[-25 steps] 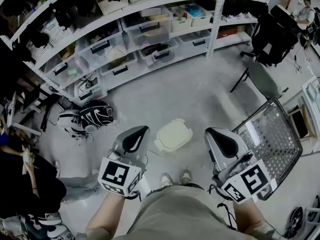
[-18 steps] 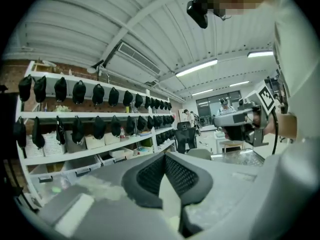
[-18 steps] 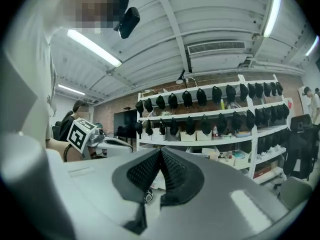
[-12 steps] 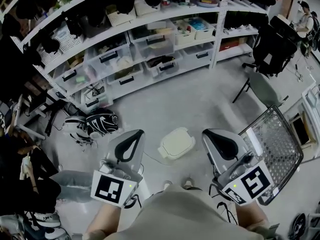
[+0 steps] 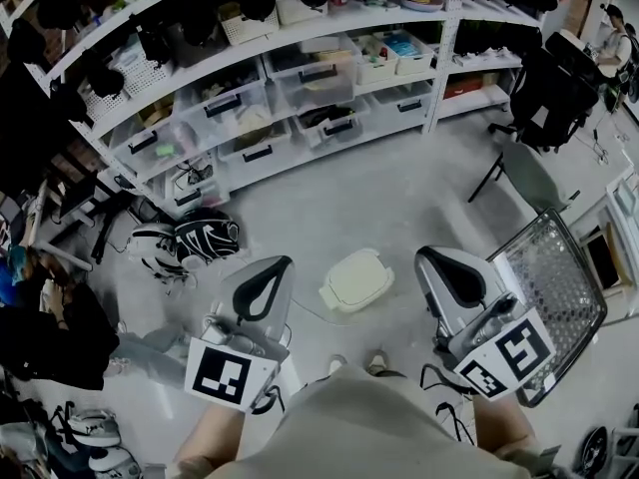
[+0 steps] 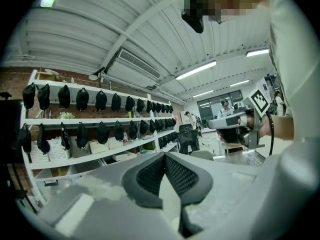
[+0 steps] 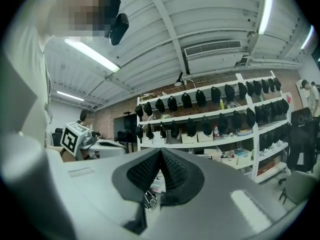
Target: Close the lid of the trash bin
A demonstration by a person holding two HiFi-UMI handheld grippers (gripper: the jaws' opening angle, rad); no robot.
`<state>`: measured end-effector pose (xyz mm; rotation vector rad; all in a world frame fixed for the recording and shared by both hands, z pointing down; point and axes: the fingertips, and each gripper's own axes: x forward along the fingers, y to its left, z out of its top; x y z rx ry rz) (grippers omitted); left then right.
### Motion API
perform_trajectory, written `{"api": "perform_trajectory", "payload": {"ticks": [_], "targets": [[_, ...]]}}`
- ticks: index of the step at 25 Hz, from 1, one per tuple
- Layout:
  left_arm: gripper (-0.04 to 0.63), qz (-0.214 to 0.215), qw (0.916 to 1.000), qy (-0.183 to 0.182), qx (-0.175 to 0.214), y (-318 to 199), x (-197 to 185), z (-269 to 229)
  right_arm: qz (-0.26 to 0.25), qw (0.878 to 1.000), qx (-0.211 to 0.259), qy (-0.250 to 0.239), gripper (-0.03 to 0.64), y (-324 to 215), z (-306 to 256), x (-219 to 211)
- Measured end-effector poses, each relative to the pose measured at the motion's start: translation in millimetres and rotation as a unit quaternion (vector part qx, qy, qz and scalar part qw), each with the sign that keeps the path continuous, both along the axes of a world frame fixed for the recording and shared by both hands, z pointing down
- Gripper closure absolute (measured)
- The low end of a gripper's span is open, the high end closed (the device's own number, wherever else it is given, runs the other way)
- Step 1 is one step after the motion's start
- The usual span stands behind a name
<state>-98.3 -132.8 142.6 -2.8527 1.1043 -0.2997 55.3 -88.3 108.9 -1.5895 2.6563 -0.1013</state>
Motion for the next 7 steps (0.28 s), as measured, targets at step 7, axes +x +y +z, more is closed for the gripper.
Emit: {"api": "perform_trajectory", "payload": {"ticks": [7], "targets": [[0.594,-0.002,0.9999,0.007,0.007,-4.4,-1.2,1.3,0.022,1.0,-0.008,0.007,0.614,1.6,8.9,6.2]]}}
